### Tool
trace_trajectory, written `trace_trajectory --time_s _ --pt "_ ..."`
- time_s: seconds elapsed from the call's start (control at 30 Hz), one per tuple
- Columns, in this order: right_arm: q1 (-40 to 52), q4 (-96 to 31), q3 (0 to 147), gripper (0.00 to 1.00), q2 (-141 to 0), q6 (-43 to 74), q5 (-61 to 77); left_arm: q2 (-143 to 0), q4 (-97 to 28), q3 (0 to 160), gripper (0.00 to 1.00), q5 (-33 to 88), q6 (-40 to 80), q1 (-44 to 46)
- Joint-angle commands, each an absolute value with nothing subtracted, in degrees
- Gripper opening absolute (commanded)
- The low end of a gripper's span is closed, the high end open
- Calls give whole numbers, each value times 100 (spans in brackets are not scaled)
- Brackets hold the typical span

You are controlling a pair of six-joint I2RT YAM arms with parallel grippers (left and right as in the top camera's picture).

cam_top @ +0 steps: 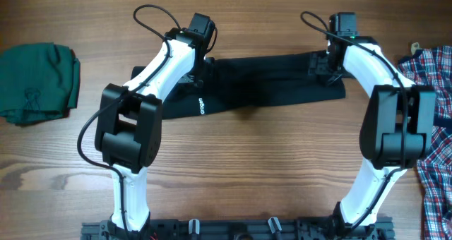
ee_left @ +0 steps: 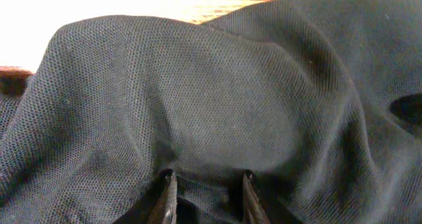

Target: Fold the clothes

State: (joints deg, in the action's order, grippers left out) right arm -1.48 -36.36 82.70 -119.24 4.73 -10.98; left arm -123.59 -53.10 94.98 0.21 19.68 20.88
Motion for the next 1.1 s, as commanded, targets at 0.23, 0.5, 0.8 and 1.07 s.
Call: trace_trajectory --time_s 0.23,0.5,0.8,1.07 --pt "-1000 -3214 8311 95 -11904 -478 -1376 -12453 -5339 9443 33 -102 1975 2032" --pt "-1286 -2923 8324 99 -11902 -843 -1693 -12337 -5194 9456 32 -204 1653 1479" --pt "-1350 -3756 9310 100 -11730 -891 -770 -11150 -5833 9935 42 -27 2390 1085" --pt "-1048 -4965 9485 100 -11677 -856 1584 -11450 -6523 9255 42 193 2904 884"
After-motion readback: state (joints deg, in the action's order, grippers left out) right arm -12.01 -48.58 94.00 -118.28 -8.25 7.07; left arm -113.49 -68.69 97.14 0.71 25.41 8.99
